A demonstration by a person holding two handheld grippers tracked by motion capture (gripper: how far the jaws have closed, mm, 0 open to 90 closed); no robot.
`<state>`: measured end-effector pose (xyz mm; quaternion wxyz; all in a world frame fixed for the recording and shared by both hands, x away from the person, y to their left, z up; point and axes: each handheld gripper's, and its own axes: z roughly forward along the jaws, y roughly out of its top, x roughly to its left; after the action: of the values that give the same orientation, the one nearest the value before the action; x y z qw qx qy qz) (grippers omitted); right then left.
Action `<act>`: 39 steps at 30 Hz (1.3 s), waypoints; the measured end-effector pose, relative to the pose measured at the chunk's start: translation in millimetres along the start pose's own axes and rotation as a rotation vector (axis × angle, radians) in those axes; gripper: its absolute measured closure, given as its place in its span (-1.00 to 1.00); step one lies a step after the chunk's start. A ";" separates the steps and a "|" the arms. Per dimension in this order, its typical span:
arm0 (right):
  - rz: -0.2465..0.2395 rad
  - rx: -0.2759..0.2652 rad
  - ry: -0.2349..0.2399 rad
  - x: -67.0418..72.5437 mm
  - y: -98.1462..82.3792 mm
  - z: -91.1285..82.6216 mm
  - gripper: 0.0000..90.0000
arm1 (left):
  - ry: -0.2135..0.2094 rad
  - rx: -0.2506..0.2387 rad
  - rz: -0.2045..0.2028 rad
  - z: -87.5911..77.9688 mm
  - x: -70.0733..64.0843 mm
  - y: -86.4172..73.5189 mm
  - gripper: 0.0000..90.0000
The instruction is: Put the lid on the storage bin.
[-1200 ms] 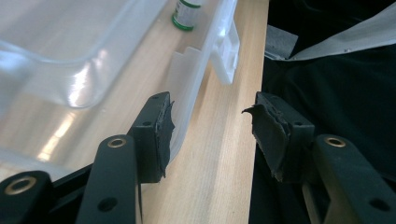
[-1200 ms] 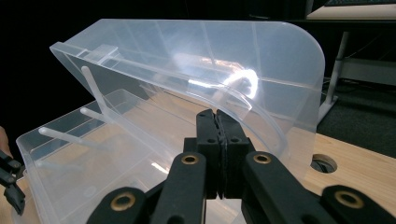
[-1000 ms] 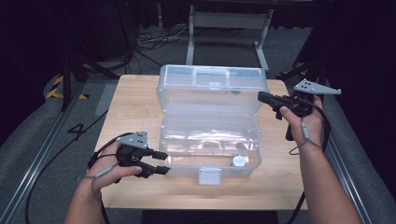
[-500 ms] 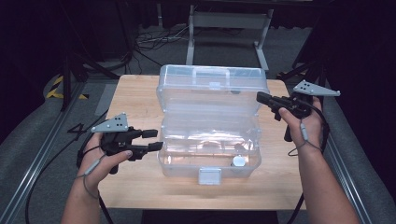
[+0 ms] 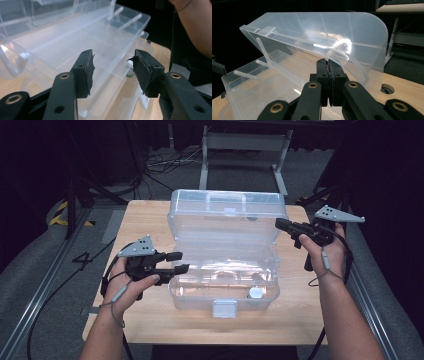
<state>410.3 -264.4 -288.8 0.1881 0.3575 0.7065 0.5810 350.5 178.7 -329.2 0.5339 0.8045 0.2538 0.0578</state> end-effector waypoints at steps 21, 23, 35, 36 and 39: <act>0.001 -0.002 0.005 3.8 -5.5 -5.6 0.96 | -0.027 0.041 -0.041 2.9 -3.2 -9.3 0.29; 0.002 -0.001 0.007 4.2 -6.3 -6.6 0.96 | -0.027 0.041 -0.042 2.9 -3.4 -9.9 0.29; -0.006 0.008 0.016 10.3 -12.4 -11.2 0.96 | -0.030 0.072 -0.048 3.2 -3.6 -12.3 0.39; -0.008 0.011 0.013 11.6 -13.2 -11.7 0.96 | -0.032 0.072 -0.057 3.3 -3.8 -12.7 0.40; -0.017 0.015 0.012 13.3 -14.4 -12.8 0.96 | -0.033 0.075 -0.061 3.1 -3.6 -13.2 0.41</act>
<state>388.5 -264.6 -297.3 0.1862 0.3495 0.7150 0.5762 344.0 178.5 -341.6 0.5089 0.8168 0.2712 0.0186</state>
